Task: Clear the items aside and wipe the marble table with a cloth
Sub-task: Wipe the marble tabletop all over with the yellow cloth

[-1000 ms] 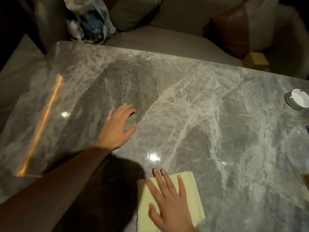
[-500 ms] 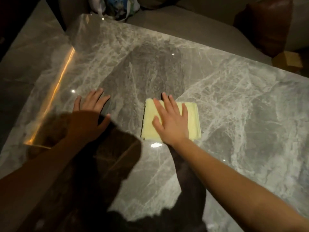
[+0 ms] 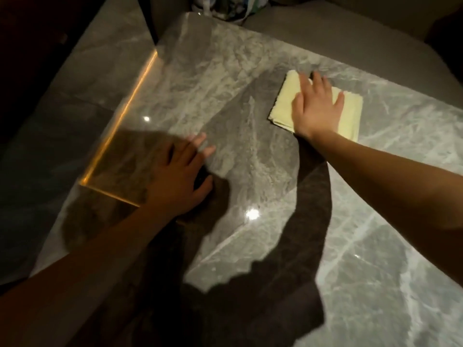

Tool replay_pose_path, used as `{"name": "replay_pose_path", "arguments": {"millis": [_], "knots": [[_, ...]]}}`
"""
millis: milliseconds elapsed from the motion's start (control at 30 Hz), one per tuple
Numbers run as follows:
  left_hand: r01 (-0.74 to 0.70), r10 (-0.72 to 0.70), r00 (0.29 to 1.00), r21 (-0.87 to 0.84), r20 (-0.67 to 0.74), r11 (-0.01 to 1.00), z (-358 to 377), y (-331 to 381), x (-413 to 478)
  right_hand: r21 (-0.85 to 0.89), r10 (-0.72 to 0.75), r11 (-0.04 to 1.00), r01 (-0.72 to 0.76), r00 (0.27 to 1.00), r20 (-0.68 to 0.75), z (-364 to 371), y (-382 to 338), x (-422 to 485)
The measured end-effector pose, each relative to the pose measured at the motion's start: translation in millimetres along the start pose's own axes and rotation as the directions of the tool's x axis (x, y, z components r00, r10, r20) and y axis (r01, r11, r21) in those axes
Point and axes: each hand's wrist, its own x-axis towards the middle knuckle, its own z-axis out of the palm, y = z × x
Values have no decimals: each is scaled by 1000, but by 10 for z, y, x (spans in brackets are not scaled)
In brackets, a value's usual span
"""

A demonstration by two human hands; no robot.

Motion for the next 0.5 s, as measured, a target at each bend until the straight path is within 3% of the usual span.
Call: {"name": "replay_pose_path", "arguments": {"millis": [133,400,500], "knots": [[-10,11,999,14,-31,1000,6,-25,-3,-15,0,1000,0,1000,24,50,-128,-307],[51,-65,994,-145,-93,988,-11,30,-36,-53,-263,960,276,949,176,185,-476,-1696],[45,-62,994,-172,-94,984,-31,30,-43,-21,-304,949,315,928,214,248,-633,-2292]]}}
